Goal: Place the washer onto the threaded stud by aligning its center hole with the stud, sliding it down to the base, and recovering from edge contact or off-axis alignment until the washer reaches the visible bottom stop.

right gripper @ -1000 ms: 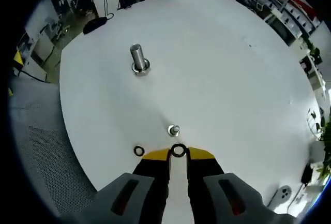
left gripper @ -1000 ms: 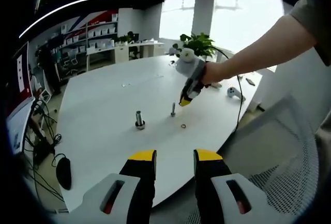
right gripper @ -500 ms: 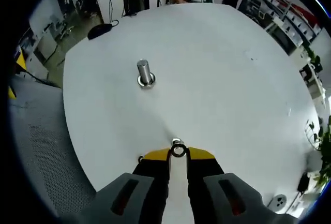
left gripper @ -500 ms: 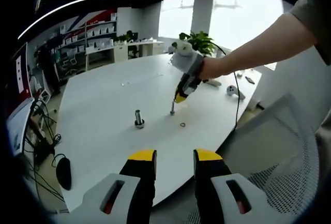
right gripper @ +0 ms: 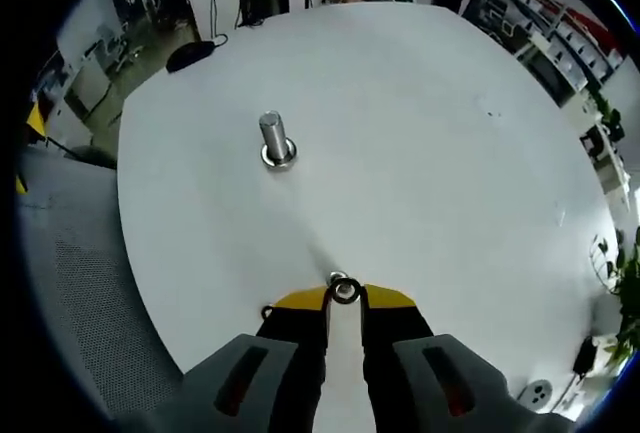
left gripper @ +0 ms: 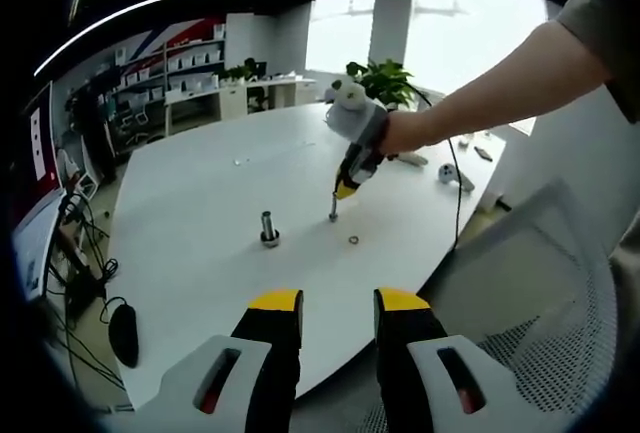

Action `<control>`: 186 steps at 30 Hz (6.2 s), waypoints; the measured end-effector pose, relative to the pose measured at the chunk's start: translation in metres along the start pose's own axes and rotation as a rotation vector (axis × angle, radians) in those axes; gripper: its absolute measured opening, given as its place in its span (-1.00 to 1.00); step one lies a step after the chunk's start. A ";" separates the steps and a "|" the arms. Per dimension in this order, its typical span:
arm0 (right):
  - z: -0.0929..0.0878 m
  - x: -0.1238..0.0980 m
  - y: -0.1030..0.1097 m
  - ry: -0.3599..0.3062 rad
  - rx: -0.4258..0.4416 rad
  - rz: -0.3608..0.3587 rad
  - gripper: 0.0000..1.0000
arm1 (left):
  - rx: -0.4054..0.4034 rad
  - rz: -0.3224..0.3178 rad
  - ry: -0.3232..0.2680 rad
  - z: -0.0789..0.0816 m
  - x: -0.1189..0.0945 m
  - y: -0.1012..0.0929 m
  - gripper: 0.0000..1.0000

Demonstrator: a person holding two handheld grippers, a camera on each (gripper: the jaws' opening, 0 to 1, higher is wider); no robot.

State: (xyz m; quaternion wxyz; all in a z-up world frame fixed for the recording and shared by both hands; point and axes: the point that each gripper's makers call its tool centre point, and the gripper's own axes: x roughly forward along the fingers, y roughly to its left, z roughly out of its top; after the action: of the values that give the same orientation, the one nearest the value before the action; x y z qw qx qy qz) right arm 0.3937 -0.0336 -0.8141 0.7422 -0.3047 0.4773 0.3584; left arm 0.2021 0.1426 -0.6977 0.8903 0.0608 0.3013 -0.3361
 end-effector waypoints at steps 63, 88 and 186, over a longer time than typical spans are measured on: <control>-0.016 0.037 0.015 0.094 0.026 0.038 -0.68 | -0.012 -0.012 0.027 -0.005 0.003 -0.002 -0.48; -0.038 0.009 0.015 0.094 0.039 0.010 -0.61 | -0.009 -0.016 -0.007 0.001 0.000 -0.002 -0.47; -0.043 0.033 0.069 0.117 -0.030 0.122 -0.45 | -0.002 0.023 -0.021 0.004 -0.003 0.005 -0.49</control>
State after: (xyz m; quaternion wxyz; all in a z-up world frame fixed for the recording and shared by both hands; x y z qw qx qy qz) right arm 0.3256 -0.0216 -0.8680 0.6853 -0.3067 0.5319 0.3917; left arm 0.2052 0.1467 -0.6934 0.8973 0.0597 0.2914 -0.3263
